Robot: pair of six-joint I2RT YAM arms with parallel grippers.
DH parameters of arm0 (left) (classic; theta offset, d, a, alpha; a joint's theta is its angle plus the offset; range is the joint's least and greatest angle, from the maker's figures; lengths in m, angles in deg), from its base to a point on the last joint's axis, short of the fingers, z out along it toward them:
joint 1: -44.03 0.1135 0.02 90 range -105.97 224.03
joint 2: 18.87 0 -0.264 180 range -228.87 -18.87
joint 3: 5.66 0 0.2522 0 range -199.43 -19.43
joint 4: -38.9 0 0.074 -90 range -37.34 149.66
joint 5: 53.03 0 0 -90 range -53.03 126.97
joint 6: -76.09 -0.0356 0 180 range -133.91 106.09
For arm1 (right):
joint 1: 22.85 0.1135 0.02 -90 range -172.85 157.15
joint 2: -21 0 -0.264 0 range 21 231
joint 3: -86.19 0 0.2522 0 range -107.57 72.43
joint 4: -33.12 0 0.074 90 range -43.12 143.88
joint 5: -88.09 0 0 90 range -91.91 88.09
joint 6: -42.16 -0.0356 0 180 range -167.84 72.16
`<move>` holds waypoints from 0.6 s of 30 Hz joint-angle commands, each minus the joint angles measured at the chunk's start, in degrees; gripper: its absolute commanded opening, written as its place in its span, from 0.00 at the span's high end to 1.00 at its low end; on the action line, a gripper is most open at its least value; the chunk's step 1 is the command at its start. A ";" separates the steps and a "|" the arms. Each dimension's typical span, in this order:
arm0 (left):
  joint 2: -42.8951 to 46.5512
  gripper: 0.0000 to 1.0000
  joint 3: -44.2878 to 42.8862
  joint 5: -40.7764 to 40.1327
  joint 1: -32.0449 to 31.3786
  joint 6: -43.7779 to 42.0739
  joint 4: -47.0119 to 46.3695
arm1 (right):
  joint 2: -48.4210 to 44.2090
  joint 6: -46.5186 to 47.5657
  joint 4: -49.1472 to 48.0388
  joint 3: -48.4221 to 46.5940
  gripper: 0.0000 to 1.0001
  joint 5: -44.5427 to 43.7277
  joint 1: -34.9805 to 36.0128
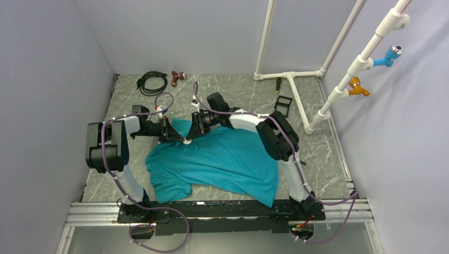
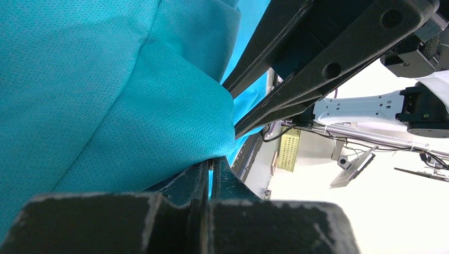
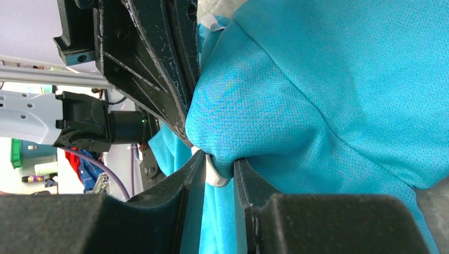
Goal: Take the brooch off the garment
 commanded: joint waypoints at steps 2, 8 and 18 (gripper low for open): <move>2.30 1.00 -0.43 2.53 -0.79 -0.43 -0.17 | -0.04 1.94 -1.17 -2.10 0.73 -0.18 0.51; 1.94 1.00 -0.72 1.82 -0.71 -0.57 0.38 | -1.15 2.50 -1.60 -1.28 0.57 0.71 0.15; 0.68 1.00 -1.12 2.80 0.12 1.35 1.03 | -6.67 9.76 -0.83 3.22 0.49 -0.88 -2.59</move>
